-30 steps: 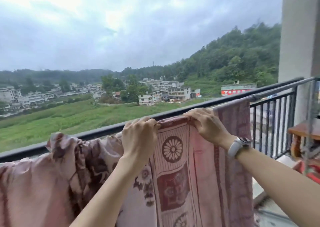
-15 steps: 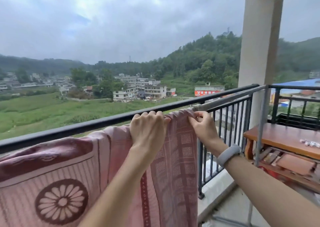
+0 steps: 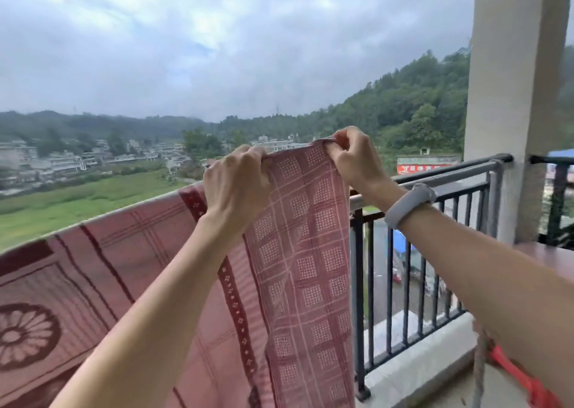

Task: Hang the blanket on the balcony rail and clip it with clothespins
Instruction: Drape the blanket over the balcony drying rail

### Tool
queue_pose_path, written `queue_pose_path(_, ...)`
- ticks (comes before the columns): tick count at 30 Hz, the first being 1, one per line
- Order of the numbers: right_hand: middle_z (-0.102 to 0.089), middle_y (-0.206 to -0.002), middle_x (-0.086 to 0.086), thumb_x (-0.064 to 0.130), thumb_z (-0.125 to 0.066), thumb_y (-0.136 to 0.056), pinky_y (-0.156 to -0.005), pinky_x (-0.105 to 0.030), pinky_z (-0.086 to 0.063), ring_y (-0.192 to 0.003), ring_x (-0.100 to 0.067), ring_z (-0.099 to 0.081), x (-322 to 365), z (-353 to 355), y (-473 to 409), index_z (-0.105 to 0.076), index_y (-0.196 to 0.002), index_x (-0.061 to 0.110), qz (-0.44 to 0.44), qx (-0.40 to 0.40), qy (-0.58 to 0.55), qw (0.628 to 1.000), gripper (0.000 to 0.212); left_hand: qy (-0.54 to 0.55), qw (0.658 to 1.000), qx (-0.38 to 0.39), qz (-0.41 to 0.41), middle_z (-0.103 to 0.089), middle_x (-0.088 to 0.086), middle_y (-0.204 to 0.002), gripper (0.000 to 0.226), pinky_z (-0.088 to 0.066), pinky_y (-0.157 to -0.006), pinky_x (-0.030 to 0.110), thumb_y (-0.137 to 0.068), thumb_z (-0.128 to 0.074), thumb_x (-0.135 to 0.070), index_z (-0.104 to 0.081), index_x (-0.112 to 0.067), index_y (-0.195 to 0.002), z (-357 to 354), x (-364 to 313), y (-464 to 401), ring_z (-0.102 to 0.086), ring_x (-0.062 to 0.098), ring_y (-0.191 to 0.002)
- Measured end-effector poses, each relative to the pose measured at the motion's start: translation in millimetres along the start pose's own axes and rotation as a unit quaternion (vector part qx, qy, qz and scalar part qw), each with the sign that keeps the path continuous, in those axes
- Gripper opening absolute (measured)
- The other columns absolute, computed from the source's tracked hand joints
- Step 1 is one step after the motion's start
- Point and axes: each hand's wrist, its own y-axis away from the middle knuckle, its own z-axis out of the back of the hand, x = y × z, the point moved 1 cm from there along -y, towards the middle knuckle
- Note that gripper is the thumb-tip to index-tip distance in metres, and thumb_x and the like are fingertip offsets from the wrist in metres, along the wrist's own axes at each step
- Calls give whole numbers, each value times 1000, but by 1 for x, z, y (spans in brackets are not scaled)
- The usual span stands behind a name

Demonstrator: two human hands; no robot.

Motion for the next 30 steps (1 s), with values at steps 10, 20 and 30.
queue_pose_path(10,-52,-68,1,12,-61,-83,-51,-13,-39,-60,-11,-47,-174,153,-68,-53,-80,10,-21,42,7,999,8,-9,999,5,39,-70,8,-85,18,-35,-85,40,-92,-49,-21,-64,-10,-90,-157,-171,-42,-63,27,-77)
queue_pose_path(20,-60,-71,-9,12,-52,-91,-49,-11,-43,-55,-16,-53,-319,268,-134,-53,-85,5,15,20,5,1000,9,-6,998,54,40,-68,6,-98,27,-43,-77,37,-90,-45,-34,-61,-14,-99,-307,-309,-57,-57,25,-88)
queue_pose_path(30,-70,-83,-4,20,-40,-92,-59,-33,-49,-64,-22,-61,-391,234,-144,-62,-97,10,337,241,143,899,24,-149,978,-83,119,-68,4,-62,39,-43,-59,32,-87,-44,-35,-67,-10,-69,-352,-329,-62,-56,24,-66)
